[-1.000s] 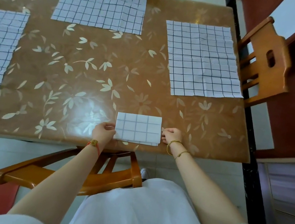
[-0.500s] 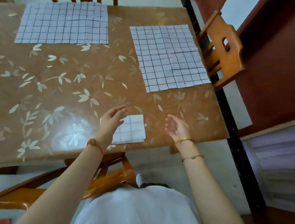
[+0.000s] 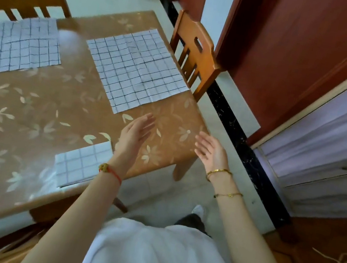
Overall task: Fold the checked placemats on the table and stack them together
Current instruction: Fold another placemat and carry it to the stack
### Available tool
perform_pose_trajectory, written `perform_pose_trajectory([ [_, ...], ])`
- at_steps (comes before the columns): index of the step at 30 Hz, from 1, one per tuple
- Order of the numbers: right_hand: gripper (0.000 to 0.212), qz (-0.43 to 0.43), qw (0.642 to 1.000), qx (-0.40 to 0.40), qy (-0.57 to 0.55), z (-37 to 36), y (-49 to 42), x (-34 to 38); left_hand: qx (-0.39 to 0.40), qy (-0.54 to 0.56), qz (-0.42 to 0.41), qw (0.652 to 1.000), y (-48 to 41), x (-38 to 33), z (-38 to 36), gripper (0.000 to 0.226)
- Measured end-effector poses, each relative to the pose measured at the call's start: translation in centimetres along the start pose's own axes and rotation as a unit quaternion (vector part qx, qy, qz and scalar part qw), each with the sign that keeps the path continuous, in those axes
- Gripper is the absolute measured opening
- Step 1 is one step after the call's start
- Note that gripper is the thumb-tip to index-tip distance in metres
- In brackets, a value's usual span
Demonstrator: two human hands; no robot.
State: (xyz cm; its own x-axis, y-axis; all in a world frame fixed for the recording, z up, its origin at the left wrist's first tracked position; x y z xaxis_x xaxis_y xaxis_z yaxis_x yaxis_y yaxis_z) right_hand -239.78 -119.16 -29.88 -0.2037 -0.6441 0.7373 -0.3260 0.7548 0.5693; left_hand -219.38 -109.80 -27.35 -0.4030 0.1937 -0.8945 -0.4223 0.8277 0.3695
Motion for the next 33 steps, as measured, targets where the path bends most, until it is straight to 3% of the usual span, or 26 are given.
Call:
perform_pose_trajectory([
  [13,0.03,0.025,0.999,0.019,0.031,13.8,-6.1,13.0,0.009,0.038,-0.011,0.999,-5.7,2.4,-19.2,0.032],
  [16,0.03,0.032,0.999,0.02,0.033,15.1,-7.8,15.4,0.005,0.045,-0.015,0.999,-7.3,2.2,-21.5,0.04],
  [33,0.034,0.043,0.996,0.038,0.064,16.4,-24.4,29.9,0.013,0.114,-0.043,0.993,-25.0,-2.7,-32.1,0.039],
])
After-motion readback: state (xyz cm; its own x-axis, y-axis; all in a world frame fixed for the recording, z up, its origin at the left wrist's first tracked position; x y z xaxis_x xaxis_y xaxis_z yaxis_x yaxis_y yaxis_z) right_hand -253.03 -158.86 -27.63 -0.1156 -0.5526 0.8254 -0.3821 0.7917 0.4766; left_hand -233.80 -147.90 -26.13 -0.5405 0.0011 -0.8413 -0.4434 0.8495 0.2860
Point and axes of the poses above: each hand's wrist, its own y-axis away from the middle knuckle, its own z-axis out of the back of the hand, x = y × z, the point moved 1 cm from there along -y, towards the middle knuckle, and after that the axes turned 3 degrees about x, right-handed, at the moved point
